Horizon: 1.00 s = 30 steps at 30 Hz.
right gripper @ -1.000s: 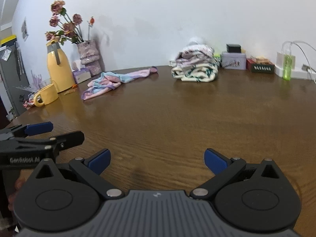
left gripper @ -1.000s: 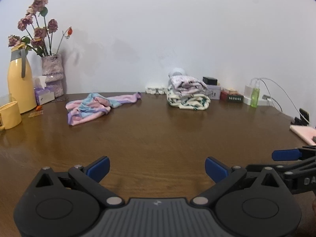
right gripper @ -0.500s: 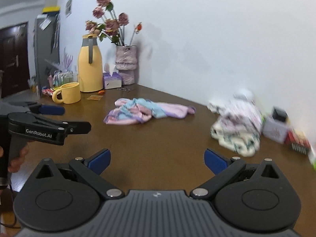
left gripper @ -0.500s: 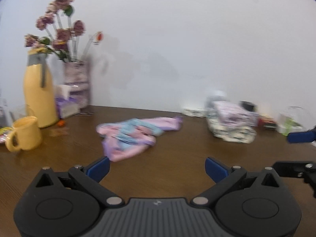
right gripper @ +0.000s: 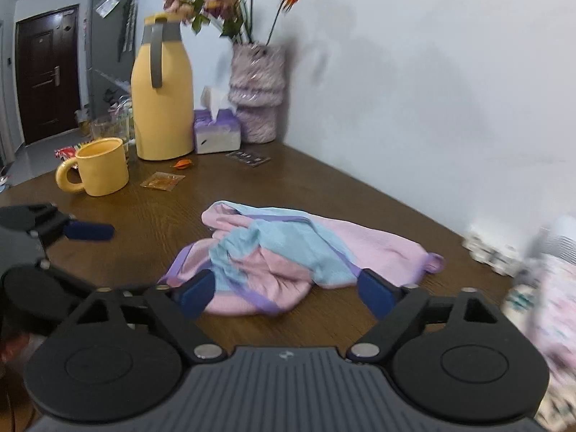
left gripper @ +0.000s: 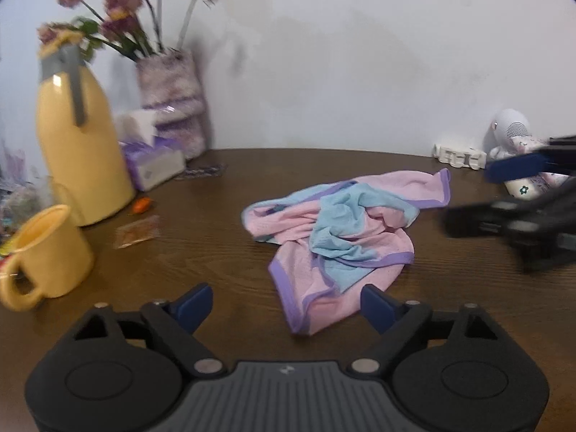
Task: Fold clothes
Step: 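Move both grippers toward the crumpled pink-and-blue garment, then grasp the garment edge with the left gripper while the right gripper grasps another edge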
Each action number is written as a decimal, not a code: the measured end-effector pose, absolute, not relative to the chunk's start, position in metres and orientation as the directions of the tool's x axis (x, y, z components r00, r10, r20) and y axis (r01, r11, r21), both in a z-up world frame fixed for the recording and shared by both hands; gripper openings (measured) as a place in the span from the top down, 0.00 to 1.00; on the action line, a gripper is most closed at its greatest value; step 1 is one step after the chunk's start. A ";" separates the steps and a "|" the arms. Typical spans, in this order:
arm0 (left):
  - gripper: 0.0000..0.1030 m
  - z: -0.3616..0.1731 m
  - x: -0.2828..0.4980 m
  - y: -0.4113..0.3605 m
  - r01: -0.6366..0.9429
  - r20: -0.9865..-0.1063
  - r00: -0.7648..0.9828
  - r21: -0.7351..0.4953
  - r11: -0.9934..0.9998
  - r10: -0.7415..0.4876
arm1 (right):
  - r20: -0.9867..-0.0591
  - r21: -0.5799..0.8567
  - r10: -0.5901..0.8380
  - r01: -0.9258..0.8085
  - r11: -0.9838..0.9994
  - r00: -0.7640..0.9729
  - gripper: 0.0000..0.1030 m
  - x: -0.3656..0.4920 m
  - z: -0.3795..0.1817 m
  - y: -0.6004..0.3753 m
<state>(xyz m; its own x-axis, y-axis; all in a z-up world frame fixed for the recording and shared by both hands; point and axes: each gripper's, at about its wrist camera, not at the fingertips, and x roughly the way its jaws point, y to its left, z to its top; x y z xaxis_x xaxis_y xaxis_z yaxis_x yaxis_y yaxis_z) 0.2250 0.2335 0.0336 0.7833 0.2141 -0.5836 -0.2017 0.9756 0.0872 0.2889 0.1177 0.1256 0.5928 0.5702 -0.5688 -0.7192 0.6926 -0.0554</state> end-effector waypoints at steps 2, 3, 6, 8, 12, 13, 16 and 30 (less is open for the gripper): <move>0.20 0.027 0.233 0.236 -0.165 -0.599 0.780 0.082 0.983 0.181 | -0.590 -0.056 0.569 -0.733 0.678 0.572 0.26 0.308 0.115 0.139; 0.20 0.025 0.237 0.236 -0.147 -0.608 0.776 0.082 0.986 0.167 | -0.601 -0.051 0.568 -0.736 0.675 0.563 0.29 0.317 0.111 0.147; 0.21 0.019 0.246 0.233 -0.113 -0.615 0.772 0.119 0.986 0.162 | -0.630 0.007 0.576 -0.738 0.675 0.521 0.46 0.342 0.099 0.163; 0.28 0.015 0.255 0.233 -0.105 -0.624 0.763 0.135 0.985 0.167 | -0.638 0.044 0.586 -0.737 0.675 0.499 0.64 0.351 0.095 0.166; 0.71 0.014 0.274 0.241 -0.087 -0.657 0.745 0.075 0.993 0.115 | -0.628 0.093 0.613 -0.736 0.671 0.479 0.93 0.360 0.093 0.165; 0.80 0.014 0.278 0.244 -0.080 -0.664 0.741 0.051 0.995 0.094 | -0.622 0.104 0.622 -0.737 0.668 0.476 0.94 0.360 0.094 0.163; 0.92 0.016 0.280 0.246 -0.063 -0.669 0.741 0.013 0.998 0.055 | -0.580 0.120 0.643 -0.728 0.675 0.500 0.95 0.359 0.104 0.152; 0.96 0.103 0.167 0.226 0.025 -0.408 0.911 -0.083 0.996 -0.057 | -0.367 0.172 0.675 -0.667 0.725 0.639 0.96 0.268 0.191 -0.014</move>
